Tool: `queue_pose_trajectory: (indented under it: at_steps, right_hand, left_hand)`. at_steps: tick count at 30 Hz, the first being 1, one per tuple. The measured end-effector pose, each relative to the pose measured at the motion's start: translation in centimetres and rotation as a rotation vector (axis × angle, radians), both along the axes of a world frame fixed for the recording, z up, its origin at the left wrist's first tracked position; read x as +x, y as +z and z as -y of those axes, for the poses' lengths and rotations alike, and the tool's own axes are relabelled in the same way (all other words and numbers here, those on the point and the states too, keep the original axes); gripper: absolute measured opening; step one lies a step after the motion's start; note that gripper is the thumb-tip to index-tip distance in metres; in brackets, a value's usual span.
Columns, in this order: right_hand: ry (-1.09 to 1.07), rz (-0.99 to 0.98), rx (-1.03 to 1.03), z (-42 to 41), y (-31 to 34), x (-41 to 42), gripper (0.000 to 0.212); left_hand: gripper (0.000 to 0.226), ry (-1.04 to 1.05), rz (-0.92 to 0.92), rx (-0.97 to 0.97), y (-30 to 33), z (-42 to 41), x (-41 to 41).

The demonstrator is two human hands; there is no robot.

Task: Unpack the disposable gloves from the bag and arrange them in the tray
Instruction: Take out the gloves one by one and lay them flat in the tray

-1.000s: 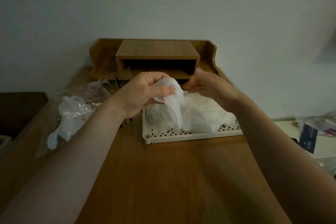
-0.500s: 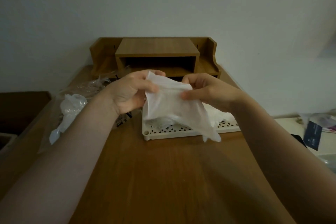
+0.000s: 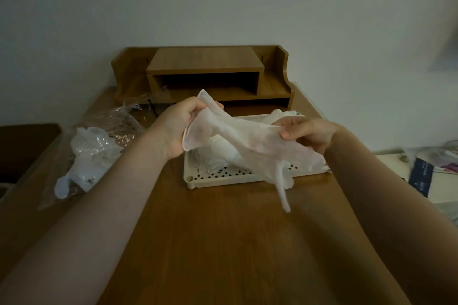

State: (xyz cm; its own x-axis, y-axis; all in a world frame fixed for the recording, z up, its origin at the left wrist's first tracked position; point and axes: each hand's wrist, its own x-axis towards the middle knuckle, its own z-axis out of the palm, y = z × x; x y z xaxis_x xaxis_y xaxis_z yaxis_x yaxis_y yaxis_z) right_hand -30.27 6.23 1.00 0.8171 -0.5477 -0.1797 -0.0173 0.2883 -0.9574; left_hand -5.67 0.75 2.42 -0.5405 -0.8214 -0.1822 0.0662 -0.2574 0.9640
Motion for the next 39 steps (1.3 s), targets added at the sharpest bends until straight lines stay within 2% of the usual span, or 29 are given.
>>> queue_pose_trajectory:
  at_steps: [3,6,12,14,16,18,19,21,22,23,25,27,30,34,39]
  right_hand:
    - [-0.151,0.057,0.025,-0.5,-0.8,0.1,0.012]
    - [-0.3,0.157,0.022,-0.7,-1.3,0.4,0.023]
    - [-0.395,0.268,0.071,-0.5,-1.6,0.4,0.023]
    - [-0.459,0.278,0.066,-0.7,-1.6,0.2,0.035]
    - [-0.57,0.096,-0.028,-0.9,-1.6,0.1,0.056]
    - [-0.592,-0.149,-0.21,-1.1,-1.3,0.5,0.065]
    - [-0.553,-0.211,-0.285,-1.2,-1.2,0.6,0.062]
    - [-0.529,-0.284,-0.358,-1.4,-0.6,0.9,0.034]
    - [-0.568,-0.303,-0.375,-1.4,-0.3,0.9,0.016]
    - [-0.64,-0.319,-0.394,-1.3,-0.2,0.7,0.009]
    - [-0.772,-0.272,-0.378,-1.0,-0.3,-0.2,0.014]
    - [-0.813,-0.19,-0.327,-0.9,-0.1,-0.8,0.022]
    - [-0.936,-0.227,-0.34,-0.1,0.4,-1.5,0.028]
    - [-1.183,-0.453,-0.474,1.9,1.1,-1.4,0.028]
    - [-1.36,-0.792,-0.825,6.2,3.1,-3.2,0.021]
  left_hand:
    - [0.026,0.046,0.132,-0.034,-0.1,-0.8,-0.7]
    - [0.024,0.051,0.182,-0.12,0.1,-1.1,-1.6]
    - [0.024,0.03,0.083,-0.182,0.4,-1.2,-2.8]
    - [0.023,0.01,0.037,-0.185,0.6,-1.3,-3.1]
    - [0.024,-0.009,0.007,-0.198,0.9,-1.5,-3.5]
    - [0.024,-0.012,0.001,-0.224,1.1,-1.6,-4.0]
    - [0.023,-0.008,0.003,-0.235,1.3,-1.6,-4.2]
    - [0.022,0.009,0.005,-0.246,1.6,-1.5,-4.7]
    - [0.022,0.028,0.005,-0.243,1.8,-1.5,-4.9]
    - [0.022,0.053,0.012,-0.241,1.9,-1.4,-5.1]
    - [0.022,0.115,0.057,-0.275,2.1,-1.0,-5.3]
    - [0.02,0.166,0.097,-0.33,2.1,-0.5,-5.4]
    - [0.021,0.194,0.117,-0.406,1.9,0.7,-5.7]
    - [0.024,0.235,0.201,-0.497,0.5,3.1,-6.8]
    - [0.013,0.226,0.262,-0.553,0.7,7.0,-8.5]
